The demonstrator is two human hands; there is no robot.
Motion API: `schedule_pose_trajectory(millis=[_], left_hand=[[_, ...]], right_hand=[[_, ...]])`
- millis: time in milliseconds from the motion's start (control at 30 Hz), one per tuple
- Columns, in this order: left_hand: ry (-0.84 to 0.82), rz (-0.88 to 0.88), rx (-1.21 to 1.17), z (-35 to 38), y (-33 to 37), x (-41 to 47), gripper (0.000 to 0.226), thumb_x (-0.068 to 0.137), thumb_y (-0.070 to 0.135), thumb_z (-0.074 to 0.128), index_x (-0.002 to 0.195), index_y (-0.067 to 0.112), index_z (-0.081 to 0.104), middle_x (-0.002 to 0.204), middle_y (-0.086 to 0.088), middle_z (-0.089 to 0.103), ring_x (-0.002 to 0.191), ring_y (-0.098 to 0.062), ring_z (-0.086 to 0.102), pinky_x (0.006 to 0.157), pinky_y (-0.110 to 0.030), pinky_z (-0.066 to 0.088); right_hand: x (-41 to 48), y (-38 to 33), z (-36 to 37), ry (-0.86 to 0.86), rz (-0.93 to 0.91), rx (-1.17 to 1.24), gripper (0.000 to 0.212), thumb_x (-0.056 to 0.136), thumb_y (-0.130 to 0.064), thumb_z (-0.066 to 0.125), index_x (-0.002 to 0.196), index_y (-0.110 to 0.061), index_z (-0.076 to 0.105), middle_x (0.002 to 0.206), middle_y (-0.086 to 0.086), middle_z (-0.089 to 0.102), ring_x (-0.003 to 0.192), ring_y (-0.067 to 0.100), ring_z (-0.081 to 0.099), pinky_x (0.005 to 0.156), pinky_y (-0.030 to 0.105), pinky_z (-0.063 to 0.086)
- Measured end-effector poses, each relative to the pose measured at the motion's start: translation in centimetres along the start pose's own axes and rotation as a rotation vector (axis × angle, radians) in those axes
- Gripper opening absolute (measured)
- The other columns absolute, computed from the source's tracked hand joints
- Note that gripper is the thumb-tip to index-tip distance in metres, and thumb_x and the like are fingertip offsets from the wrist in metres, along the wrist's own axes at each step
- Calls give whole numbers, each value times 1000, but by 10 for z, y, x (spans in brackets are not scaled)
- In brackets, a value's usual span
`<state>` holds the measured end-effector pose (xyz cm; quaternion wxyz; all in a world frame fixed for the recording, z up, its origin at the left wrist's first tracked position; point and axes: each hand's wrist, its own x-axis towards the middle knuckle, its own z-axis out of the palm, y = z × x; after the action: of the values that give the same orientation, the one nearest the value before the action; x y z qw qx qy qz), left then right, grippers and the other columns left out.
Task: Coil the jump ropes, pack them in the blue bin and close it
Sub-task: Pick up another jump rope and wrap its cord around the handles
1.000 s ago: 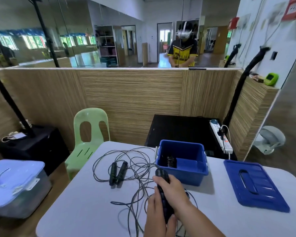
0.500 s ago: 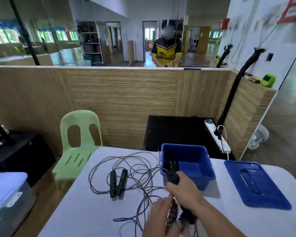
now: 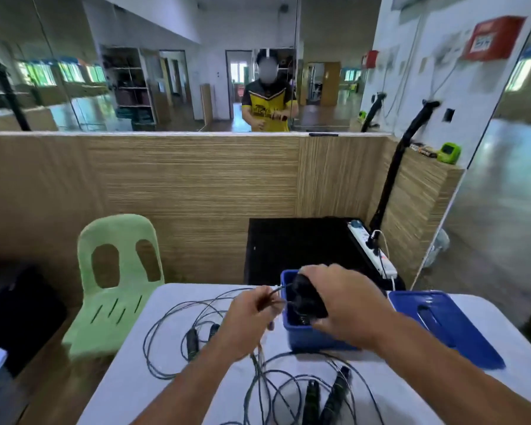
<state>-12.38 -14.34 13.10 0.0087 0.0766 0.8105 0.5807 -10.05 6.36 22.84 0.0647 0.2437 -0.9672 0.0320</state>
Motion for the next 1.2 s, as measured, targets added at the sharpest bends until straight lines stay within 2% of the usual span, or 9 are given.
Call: schedule_pose_trajectory(millis=[100,167,300,467,700,800,933,1000,1200], left_hand=[[-75,33,31,-4,6,4,28,91,32,72,76,11,60,61,8,48,60,-12,49,63,-47,57],[-123,80,80,-7,13,6,35,93,30,72,71,10,53,62,7,41,59,-11,42,57,-39,45],[-182,85,140,-16,13,8,41,93,34,70,68,13,46,61,7,37,58,-12,36,59,-34,34],[-157,41,226,-29,2,7,48,91,44,70,76,2,51,61,5,41,59,-12,41,59,-32,38],[-79,-16,331,-60,-29,8,44,92,43,70,63,24,43,54,12,39,54,-8,38,59,-31,33],[-69,-16,403,-69,-32,9,43,92,46,69,69,17,47,57,10,44,56,-8,40,60,-30,35],[-59,-47,484,-71,-31,12,39,93,48,67,67,23,52,57,11,49,53,-5,42,58,-30,33],[-39,-55,461,-72,-33,14,41,94,46,67,68,18,52,57,10,49,53,-6,43,59,-32,34],[58,-69,236,-63,-22,22,36,97,31,68,68,14,54,56,-1,55,57,-20,61,61,-32,42]], right_hand=[[8,21,0,23,-57,-257,81,67,-51,76,138,-29,43,116,-4,59,102,25,58,76,43,51],[9,34,-1,55,-63,-330,84,61,-51,79,134,-27,46,109,-3,61,95,25,59,70,42,52],[8,54,-17,110,-69,-380,82,63,-54,77,134,-26,47,109,-4,62,95,24,60,71,41,53],[1,85,-41,176,28,-320,75,62,-47,79,129,-28,51,106,-3,65,92,25,61,69,40,53],[-26,145,-66,243,254,-267,74,59,-37,86,126,-31,56,109,-2,71,97,29,66,71,38,53],[-39,164,-69,260,291,-243,73,60,-34,88,126,-31,58,108,0,72,98,30,67,69,37,50],[-52,186,-68,224,337,-275,67,63,-47,85,120,-40,51,102,-10,68,87,24,63,64,33,50],[-58,190,-67,206,343,-268,63,65,-51,82,119,-40,50,101,-10,67,87,22,61,64,33,50],[-70,189,-64,208,310,-218,64,62,-38,85,119,-29,60,100,-4,67,90,27,59,66,33,44]])
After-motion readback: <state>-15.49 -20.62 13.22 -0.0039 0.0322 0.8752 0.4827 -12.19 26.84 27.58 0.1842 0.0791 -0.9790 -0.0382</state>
